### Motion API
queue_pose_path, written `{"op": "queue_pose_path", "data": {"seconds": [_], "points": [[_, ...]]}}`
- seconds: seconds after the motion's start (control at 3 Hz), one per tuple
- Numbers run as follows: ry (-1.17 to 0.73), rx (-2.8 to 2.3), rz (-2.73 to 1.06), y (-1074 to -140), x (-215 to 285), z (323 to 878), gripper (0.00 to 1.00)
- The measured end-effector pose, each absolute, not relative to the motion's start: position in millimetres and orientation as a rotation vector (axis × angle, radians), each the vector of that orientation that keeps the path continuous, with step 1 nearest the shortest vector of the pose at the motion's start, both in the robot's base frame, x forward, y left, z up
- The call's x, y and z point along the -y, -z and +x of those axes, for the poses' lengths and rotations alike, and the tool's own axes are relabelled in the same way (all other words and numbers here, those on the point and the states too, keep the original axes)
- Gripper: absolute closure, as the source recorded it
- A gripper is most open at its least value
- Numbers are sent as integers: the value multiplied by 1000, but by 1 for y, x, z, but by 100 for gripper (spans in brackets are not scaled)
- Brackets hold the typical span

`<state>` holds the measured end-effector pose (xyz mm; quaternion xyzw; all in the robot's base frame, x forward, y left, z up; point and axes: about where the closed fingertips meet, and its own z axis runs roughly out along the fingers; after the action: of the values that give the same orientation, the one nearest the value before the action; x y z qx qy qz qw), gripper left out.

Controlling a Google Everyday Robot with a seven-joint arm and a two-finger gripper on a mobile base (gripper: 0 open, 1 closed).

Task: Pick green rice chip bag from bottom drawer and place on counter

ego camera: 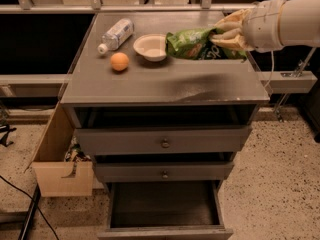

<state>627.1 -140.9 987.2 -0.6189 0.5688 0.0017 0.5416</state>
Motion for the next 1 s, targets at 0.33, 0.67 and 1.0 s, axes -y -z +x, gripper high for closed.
{"op": "queue_pose_path", "data": {"seconds": [0.33, 0.67, 1.0], "points": [[-50, -1310, -1487, -960, 124, 643, 100], [-51, -1342, -1570, -922, 113, 649, 100], [-40, -1365, -1612, -903, 111, 652, 100]]}}
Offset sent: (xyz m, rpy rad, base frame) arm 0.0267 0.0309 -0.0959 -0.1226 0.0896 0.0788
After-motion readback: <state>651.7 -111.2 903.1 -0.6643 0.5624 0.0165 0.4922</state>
